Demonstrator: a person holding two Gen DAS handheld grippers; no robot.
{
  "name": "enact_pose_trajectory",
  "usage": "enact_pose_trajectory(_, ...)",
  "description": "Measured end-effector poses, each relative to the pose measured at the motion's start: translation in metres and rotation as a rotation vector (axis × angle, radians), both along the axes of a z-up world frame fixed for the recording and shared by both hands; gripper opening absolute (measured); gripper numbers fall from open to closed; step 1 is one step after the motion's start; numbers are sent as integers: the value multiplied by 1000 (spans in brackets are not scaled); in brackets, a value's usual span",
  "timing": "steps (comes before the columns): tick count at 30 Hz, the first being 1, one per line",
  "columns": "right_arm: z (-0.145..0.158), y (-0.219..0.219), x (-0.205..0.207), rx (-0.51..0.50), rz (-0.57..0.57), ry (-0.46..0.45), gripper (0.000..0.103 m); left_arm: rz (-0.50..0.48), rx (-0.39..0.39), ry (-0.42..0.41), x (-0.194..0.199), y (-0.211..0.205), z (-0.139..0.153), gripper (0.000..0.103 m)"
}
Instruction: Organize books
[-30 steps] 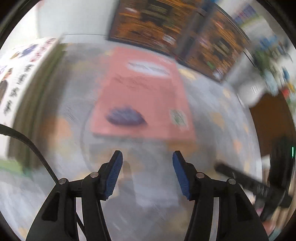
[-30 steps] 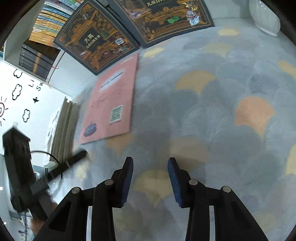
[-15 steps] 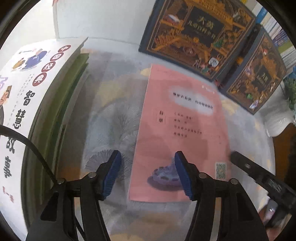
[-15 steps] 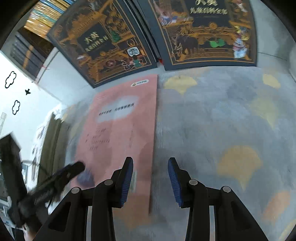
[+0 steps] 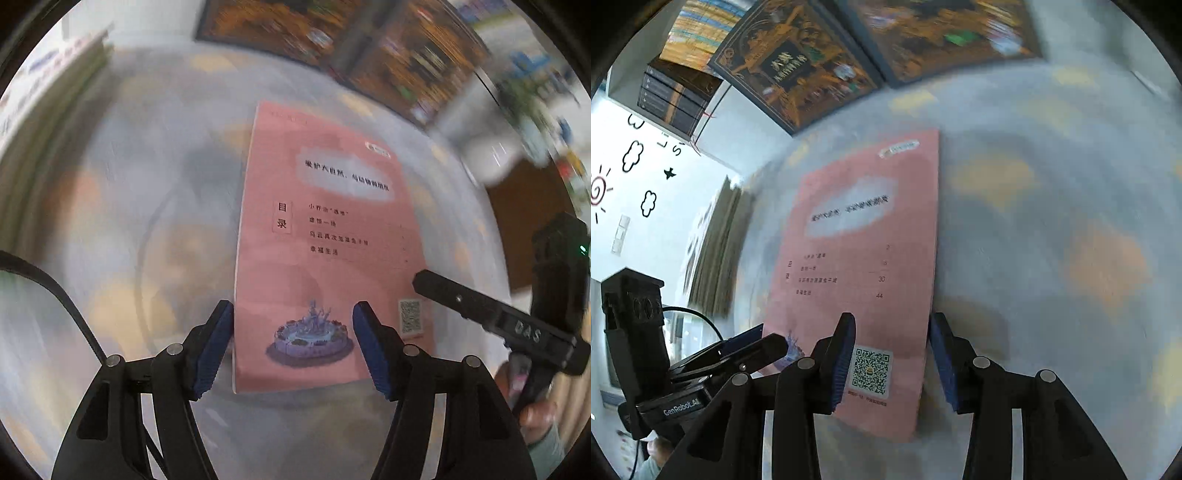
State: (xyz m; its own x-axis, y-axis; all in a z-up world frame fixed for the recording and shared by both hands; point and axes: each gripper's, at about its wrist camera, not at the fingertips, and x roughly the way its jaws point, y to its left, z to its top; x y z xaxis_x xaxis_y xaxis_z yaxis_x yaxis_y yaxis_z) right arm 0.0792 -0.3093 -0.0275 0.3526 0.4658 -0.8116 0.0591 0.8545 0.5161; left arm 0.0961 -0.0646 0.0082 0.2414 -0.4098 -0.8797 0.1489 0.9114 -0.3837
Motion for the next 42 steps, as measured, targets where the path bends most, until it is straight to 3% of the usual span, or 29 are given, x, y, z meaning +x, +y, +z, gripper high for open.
enact_pose_trajectory(4,-5,-33,-86,74,-17,65,44,-57,-26,72,-74,-22,-3,65)
enact_pose_trajectory(7,-7,-55,-129,104,5,109,45,-129,-79,137,-110,-36,-7,65)
enact_pose_trajectory(9,-13,-76,-151,172,-48,106,45,-161,-78,139,-124,-46,-8,69)
enact_pose_trajectory(11,-21,-87,-158,263,-112,106,46,-174,-52,103,-134,-55,-7,76)
enact_pose_trajectory(14,-11,-78,-150,241,-81,68,46,-150,-69,97,-133,-54,-8,81)
enact_pose_trajectory(17,14,-72,-145,439,-62,-8,46,-132,-120,114,-128,-47,-9,81)
enact_pose_trajectory(18,29,-68,-143,451,-50,-42,46,-121,-144,126,-127,-42,-7,80)
enact_pose_trajectory(22,82,-32,-130,370,52,-138,46,-8,-209,86,-128,1,18,78)
enact_pose_trajectory(26,118,39,-120,360,209,-195,46,170,-176,-24,-127,81,53,78)
enact_pose_trajectory(29,122,94,-118,351,309,-195,46,282,-124,-65,-134,131,65,78)
enact_pose_trajectory(33,98,131,-118,292,339,-103,48,350,-51,-72,-138,170,63,78)
enact_pose_trajectory(34,90,132,-119,247,327,-82,57,347,-43,-59,-141,174,59,78)
enact_pose_trajectory(37,57,138,-119,28,274,-2,59,304,-63,7,-141,176,37,78)
enact_pose_trajectory(41,18,133,-118,-39,189,99,57,199,-74,63,-134,147,11,78)
enact_pose_trajectory(42,12,132,-119,-79,163,105,54,182,-79,66,-133,142,8,72)
